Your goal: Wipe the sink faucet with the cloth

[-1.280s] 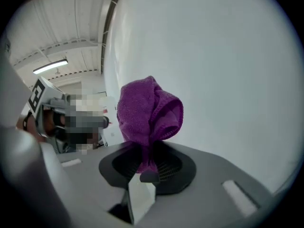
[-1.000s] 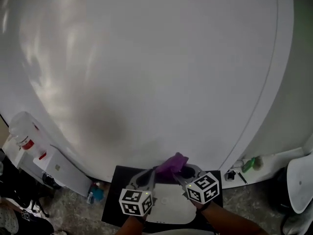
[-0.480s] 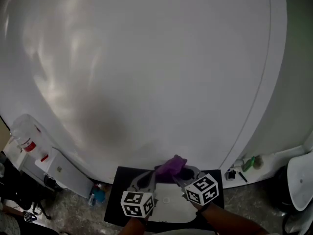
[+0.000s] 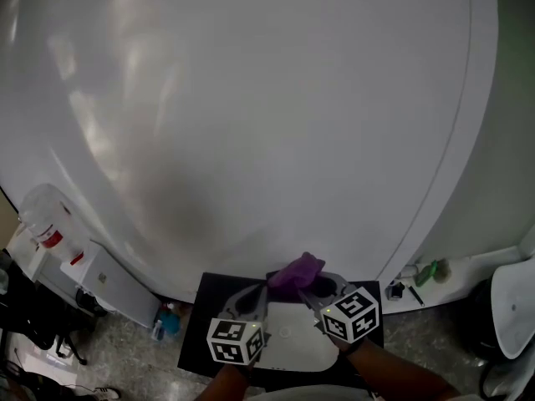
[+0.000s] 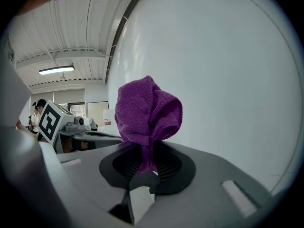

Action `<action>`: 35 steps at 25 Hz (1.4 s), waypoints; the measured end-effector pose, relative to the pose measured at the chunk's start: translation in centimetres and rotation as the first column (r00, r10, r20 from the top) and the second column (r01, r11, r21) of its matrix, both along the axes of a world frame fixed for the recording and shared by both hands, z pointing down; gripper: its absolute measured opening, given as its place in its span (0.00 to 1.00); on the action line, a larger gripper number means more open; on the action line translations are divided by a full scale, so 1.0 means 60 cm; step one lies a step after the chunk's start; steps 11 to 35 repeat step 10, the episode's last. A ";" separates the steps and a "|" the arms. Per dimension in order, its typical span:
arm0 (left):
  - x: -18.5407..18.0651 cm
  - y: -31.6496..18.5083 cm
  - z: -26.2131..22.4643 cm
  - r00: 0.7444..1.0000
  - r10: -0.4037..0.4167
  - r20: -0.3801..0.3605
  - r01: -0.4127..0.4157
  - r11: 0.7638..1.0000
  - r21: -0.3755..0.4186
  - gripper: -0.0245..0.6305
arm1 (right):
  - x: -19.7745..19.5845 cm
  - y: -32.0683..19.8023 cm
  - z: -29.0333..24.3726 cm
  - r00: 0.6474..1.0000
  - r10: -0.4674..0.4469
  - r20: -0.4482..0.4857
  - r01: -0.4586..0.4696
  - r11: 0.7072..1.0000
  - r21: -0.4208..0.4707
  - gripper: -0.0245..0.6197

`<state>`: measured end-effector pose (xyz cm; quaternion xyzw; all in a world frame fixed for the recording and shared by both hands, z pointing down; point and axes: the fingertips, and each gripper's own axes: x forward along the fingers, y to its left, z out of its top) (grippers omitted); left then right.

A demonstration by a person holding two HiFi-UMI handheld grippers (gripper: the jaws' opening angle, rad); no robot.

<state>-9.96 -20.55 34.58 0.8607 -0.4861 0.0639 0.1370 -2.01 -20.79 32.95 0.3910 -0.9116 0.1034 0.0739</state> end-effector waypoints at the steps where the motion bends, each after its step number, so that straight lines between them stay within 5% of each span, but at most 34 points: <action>1: 0.000 0.000 0.000 1.000 -0.001 0.000 0.001 1.000 0.000 0.05 | 0.001 0.000 0.000 1.000 0.001 0.001 -0.001 1.000 -0.001 0.14; 35: 0.002 0.008 0.002 1.000 -0.004 -0.006 0.004 1.000 -0.003 0.05 | 0.008 0.008 0.008 1.000 0.000 0.006 0.000 1.000 -0.015 0.14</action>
